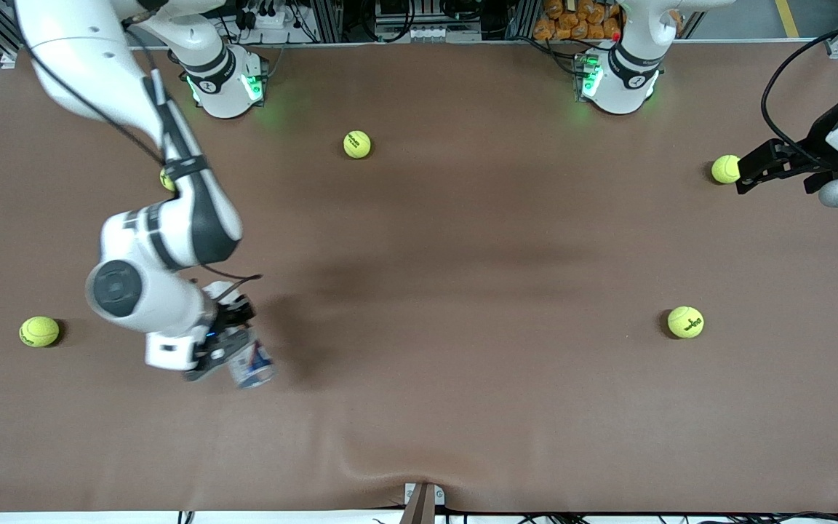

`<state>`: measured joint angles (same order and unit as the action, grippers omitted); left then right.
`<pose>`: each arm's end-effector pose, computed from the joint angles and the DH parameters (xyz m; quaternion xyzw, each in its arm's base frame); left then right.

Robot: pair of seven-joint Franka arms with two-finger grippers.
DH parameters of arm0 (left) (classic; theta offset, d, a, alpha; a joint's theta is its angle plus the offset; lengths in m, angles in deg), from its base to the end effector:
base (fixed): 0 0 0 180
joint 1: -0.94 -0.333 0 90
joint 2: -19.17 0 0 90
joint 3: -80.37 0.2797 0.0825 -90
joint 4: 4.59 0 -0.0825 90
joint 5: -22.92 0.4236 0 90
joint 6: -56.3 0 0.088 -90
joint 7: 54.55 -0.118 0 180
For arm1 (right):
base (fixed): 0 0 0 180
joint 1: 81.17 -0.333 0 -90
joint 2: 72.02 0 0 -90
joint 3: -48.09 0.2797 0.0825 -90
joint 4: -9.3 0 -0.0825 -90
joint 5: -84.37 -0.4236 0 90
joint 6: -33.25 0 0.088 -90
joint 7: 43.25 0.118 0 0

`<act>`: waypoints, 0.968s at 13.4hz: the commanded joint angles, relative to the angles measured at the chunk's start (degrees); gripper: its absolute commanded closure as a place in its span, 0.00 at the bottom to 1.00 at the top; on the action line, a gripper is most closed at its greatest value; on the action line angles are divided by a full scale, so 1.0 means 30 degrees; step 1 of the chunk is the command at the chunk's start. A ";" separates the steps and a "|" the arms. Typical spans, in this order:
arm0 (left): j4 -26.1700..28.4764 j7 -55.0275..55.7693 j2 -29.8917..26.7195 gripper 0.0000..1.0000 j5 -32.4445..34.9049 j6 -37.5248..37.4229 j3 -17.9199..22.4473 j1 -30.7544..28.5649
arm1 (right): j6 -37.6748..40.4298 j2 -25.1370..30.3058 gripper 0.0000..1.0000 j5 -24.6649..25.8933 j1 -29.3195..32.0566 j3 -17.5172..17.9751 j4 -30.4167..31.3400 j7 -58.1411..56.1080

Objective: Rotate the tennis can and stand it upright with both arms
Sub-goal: 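Carry the can with the right gripper to the table middle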

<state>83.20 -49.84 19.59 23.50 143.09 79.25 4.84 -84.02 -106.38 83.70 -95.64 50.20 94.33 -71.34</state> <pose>0.5883 -0.0504 0.5876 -0.9999 0.0025 0.0119 0.0060 0.6899 0.2030 0.2604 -0.9269 -0.3745 0.0167 0.0174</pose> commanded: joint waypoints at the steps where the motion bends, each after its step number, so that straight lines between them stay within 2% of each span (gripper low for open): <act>1: -0.0378 -0.0077 0.0183 0.00 0.0218 -0.0309 -0.0097 -0.0101 | -0.1327 -0.0293 0.51 0.0222 -0.2372 -0.0149 0.0248 -0.1852; 5: -0.0378 -0.0077 0.0418 0.00 -0.0015 -0.0309 -0.0068 -0.0130 | -0.4375 -0.1815 0.51 0.0866 -0.6507 -0.0178 0.0365 -0.2236; 8: -0.0349 -0.0077 0.0447 0.00 -0.0134 -0.0309 0.0020 -0.0131 | -0.6398 -0.3308 0.51 0.2180 -0.8676 -0.0178 0.0307 -0.2237; 10: -0.0320 -0.0077 0.0476 0.00 -0.0134 -0.0309 0.0050 -0.0160 | -0.6873 -0.4043 0.49 0.2566 -0.9442 -0.0207 0.0161 -0.2178; 11: -0.0348 -0.0077 0.0592 0.00 -0.0134 -0.0309 0.0050 -0.0160 | -0.6845 -0.4132 0.27 0.2653 -0.9561 -0.0208 0.0131 -0.2207; 12: -0.0349 -0.0077 0.0623 0.00 -0.0250 -0.0309 0.0050 -0.0160 | -0.6845 -0.4307 0.00 0.2857 -0.9562 -0.0208 0.0131 -0.2265; 13: -0.0349 -0.0077 0.0681 0.00 -0.0425 -0.0309 0.0050 -0.0160 | -0.6845 -0.4309 0.00 0.3265 -0.9591 -0.0208 0.0131 -0.2295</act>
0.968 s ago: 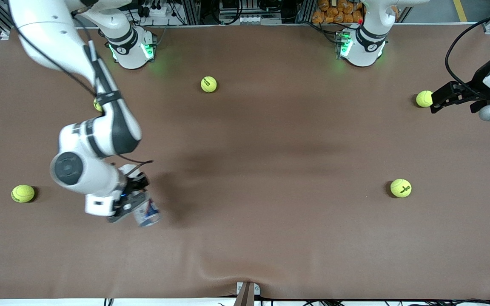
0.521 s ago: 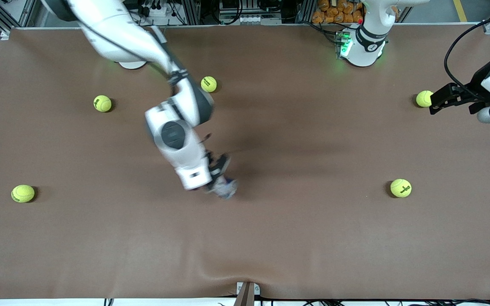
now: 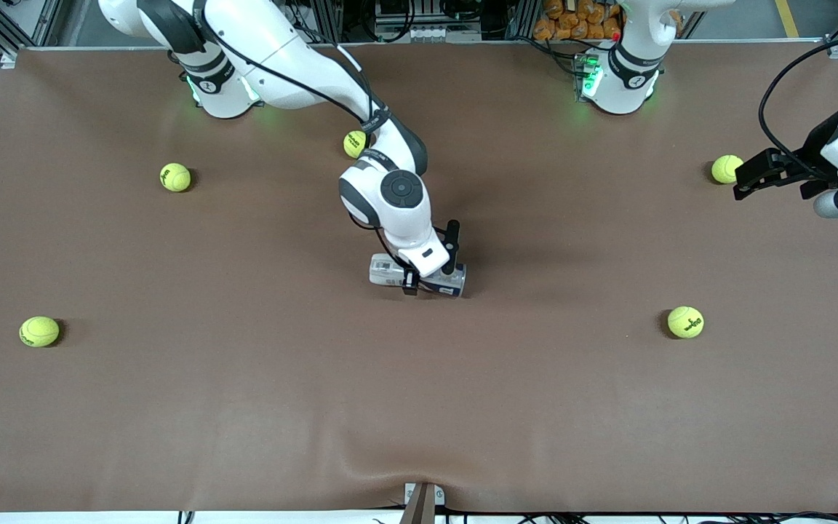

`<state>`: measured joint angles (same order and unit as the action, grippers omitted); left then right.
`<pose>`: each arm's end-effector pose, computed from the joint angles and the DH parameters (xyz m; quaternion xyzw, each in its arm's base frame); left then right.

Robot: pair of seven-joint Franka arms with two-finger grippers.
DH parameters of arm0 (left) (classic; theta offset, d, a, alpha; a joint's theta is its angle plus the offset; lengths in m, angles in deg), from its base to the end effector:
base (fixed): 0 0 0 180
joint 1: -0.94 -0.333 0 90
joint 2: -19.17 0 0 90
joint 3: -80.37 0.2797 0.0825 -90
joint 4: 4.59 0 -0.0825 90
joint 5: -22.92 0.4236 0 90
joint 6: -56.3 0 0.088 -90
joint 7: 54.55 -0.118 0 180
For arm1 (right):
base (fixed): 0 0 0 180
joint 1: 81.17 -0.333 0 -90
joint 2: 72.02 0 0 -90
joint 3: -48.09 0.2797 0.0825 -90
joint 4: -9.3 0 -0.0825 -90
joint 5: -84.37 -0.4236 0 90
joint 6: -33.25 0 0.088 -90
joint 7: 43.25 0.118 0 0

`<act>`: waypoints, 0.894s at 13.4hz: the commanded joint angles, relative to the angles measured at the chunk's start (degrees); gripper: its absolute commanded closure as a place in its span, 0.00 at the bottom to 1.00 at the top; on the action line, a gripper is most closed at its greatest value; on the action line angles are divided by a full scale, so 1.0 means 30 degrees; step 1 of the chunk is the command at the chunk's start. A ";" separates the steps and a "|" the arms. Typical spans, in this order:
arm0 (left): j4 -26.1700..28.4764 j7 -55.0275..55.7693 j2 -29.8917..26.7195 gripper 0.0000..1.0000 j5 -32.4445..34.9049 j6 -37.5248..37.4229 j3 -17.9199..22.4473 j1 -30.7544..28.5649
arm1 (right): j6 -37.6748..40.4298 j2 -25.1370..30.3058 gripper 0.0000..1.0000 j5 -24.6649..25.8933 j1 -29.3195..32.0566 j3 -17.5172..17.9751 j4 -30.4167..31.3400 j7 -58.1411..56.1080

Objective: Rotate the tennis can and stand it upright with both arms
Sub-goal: 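Carry the can with the right gripper to the table middle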

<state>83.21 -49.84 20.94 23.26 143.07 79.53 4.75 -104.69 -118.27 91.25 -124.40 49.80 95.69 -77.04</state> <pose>0.5943 -0.0475 0.5735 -0.9997 -0.0006 0.0241 0.0047 0.5162 0.5095 0.1314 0.7475 0.6618 0.0494 0.0270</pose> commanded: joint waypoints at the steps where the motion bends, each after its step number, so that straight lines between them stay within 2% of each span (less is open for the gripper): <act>1: -0.0349 -0.0077 0.0262 0.00 -0.0435 -0.0301 -0.0043 -0.0128 | 0.0045 -0.0347 0.00 0.1216 -0.0035 -0.0074 -0.0349 -0.0397; 7: -0.0320 -0.0077 0.0320 0.00 -0.0729 -0.0301 -0.0043 -0.0538 | 0.0191 0.0004 0.00 0.1191 0.0345 -0.0103 -0.0671 -0.0749; 12: -0.0349 -0.0077 0.0408 0.00 -0.0905 -0.0301 -0.0043 -0.0538 | 0.1800 0.1935 0.00 0.1016 0.0724 -0.0074 -0.0759 -0.0719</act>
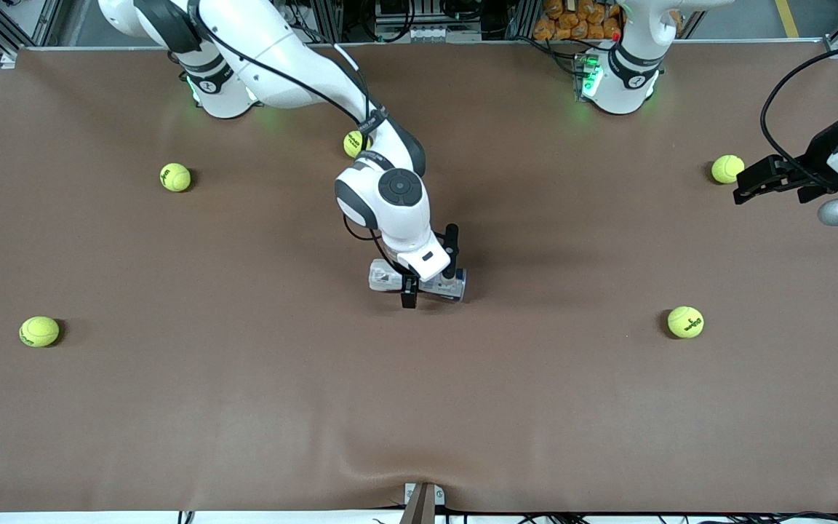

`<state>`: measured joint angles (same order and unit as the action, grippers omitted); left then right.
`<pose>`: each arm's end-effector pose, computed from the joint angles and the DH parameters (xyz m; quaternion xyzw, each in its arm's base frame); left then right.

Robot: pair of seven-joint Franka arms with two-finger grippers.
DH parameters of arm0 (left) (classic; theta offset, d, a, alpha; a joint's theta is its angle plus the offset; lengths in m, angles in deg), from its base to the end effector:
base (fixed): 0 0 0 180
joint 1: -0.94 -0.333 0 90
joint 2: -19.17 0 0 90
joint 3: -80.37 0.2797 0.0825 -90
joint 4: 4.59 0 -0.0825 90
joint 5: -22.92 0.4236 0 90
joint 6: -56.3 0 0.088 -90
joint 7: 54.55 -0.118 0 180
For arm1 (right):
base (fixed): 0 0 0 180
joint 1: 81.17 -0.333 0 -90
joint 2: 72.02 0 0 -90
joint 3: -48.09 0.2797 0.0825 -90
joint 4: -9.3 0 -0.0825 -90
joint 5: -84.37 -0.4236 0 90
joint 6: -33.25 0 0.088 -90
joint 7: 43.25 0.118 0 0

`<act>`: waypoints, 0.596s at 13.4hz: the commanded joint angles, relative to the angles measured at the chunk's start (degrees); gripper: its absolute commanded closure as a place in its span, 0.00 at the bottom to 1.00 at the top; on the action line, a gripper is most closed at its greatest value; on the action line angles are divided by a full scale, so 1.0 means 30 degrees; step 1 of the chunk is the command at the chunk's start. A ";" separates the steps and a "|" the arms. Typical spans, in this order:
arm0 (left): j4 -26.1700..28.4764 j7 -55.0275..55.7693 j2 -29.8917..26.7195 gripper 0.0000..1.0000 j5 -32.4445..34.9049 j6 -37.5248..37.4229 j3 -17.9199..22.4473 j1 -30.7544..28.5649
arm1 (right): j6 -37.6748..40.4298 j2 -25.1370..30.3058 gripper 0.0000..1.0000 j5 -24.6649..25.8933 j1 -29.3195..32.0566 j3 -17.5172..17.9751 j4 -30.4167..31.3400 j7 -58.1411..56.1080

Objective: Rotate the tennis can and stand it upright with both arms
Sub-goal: 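Lay the can down, open the right gripper and withdraw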

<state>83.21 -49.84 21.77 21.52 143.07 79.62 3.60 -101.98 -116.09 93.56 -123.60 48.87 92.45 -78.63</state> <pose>0.5984 -0.0385 0.5649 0.9994 0.0110 -0.0325 0.0102 0.5461 0.5065 0.1817 0.7378 0.6691 0.0734 0.0508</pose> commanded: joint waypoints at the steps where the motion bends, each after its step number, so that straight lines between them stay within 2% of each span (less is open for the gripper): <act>1: -0.0350 -0.0077 0.0131 0.00 -0.0325 -0.0301 -0.0073 -0.0155 | 0.1132 0.1705 0.00 0.0219 0.0692 0.0266 0.0349 -0.0160; 4: -0.0349 -0.0077 0.0306 0.00 -0.0909 -0.0271 -0.0073 -0.0184 | 0.2361 0.2906 0.00 0.0218 0.1278 0.0237 0.0350 -0.0131; 8: -0.0350 -0.0164 0.0744 0.00 -0.1991 -0.0242 -0.0073 -0.0419 | 0.4499 0.4606 0.00 -0.0219 0.3093 0.0237 0.0379 -0.0014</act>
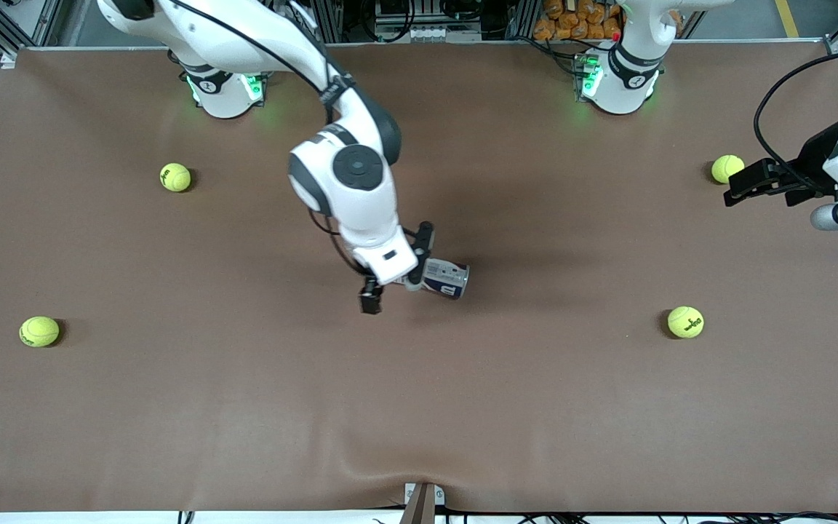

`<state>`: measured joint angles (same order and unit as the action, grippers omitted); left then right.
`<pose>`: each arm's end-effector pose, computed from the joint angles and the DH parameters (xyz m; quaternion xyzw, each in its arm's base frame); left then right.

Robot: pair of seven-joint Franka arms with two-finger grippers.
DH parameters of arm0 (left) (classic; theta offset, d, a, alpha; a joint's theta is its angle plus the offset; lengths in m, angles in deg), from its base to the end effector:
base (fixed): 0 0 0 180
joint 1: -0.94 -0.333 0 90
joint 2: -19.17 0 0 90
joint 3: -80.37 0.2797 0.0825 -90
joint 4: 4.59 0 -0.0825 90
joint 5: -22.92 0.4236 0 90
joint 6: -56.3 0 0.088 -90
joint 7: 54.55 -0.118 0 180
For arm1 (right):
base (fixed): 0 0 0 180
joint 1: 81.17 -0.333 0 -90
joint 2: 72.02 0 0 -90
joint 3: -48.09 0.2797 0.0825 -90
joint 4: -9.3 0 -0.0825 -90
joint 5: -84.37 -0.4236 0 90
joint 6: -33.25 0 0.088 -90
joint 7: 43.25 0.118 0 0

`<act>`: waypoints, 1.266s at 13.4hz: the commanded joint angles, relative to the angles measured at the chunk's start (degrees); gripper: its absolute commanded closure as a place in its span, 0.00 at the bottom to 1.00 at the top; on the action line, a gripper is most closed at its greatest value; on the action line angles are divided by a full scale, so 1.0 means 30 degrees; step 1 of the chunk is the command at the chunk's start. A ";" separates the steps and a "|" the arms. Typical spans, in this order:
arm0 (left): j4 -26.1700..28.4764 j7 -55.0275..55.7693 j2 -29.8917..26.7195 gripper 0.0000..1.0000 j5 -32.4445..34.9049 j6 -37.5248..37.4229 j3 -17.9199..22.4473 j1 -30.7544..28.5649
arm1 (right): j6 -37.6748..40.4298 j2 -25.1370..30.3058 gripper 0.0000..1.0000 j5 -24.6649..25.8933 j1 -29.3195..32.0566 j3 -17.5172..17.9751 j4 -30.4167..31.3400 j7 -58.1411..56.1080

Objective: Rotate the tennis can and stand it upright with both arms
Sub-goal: 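Lay the can down, open the right gripper and withdraw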

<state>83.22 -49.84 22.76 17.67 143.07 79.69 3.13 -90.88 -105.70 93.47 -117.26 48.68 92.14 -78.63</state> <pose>0.6022 -0.0413 0.5549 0.9980 0.0153 -0.0433 0.0434 0.6009 0.4367 0.2999 0.7816 0.6167 0.0670 0.0649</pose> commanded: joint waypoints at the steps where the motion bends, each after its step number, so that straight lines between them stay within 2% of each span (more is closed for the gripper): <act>1: -0.0354 -0.0425 0.0678 0.00 -0.1087 -0.0242 -0.0095 -0.0291 | 0.1322 0.1554 0.00 -0.0309 0.1564 0.0273 0.0482 0.0014; 6: -0.0325 -0.1651 0.2258 0.00 -0.3633 -0.0096 -0.0095 -0.0262 | 0.3198 0.3429 0.00 -0.0368 0.5604 0.0273 0.0569 0.0015; 12: -0.0266 -0.5552 0.5597 0.00 -0.8611 0.0753 -0.0095 -0.0672 | 0.5689 0.5889 0.00 -0.1745 1.0820 0.0273 0.0569 0.0073; 17: -0.0266 -0.6722 0.7414 0.00 -1.2567 0.0813 -0.0124 -0.0556 | 0.9376 0.8087 0.00 -0.2565 1.2086 0.0243 0.0628 0.5160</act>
<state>83.46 -67.98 43.28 -16.32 145.87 79.68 1.60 -65.84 -84.89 86.63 -82.07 48.21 92.12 -69.62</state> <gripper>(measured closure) 0.000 0.000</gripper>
